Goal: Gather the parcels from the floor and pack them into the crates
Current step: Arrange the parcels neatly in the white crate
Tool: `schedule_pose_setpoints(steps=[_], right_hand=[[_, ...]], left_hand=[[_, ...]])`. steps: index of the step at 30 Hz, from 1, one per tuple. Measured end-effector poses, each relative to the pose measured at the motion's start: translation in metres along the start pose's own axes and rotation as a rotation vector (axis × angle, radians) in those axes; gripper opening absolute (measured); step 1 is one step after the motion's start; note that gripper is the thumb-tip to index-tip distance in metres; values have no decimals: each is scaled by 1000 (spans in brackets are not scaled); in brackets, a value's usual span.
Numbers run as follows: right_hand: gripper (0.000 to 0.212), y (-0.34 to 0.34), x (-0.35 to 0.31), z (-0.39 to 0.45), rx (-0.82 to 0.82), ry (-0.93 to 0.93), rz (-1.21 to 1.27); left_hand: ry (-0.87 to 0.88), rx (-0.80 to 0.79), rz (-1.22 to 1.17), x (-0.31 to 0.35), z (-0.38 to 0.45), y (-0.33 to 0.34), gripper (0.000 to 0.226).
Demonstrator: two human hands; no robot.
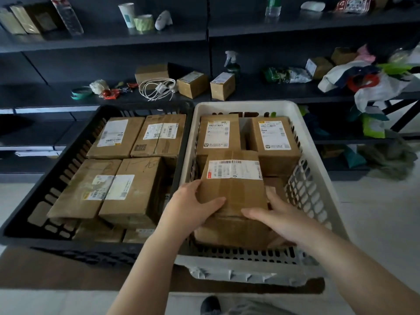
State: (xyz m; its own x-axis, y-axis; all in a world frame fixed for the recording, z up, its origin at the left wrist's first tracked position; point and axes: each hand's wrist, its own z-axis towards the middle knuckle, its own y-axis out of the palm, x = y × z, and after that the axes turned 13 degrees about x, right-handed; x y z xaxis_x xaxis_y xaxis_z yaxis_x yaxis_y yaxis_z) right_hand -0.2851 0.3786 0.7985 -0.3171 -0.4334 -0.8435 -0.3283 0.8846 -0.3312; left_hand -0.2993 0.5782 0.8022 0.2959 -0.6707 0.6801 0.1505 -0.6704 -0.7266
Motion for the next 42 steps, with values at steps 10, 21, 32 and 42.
schedule_pose_setpoints(steps=[10, 21, 32, 42], right_hand=[[108, 50, 21, 38, -54, -26, -431], [105, 62, 17, 54, -78, -68, -774], [58, -27, -12, 117, 538, -93, -511], [85, -60, -4, 206, 674, 203, -713]], left_hand=[[-54, -239, 453, -12, 2, 33, 85], [93, -495, 824, 0, -11, 52, 63], [429, -22, 206, 34, 75, 56, 36], [256, -28, 568, 54, 174, 124, 86]])
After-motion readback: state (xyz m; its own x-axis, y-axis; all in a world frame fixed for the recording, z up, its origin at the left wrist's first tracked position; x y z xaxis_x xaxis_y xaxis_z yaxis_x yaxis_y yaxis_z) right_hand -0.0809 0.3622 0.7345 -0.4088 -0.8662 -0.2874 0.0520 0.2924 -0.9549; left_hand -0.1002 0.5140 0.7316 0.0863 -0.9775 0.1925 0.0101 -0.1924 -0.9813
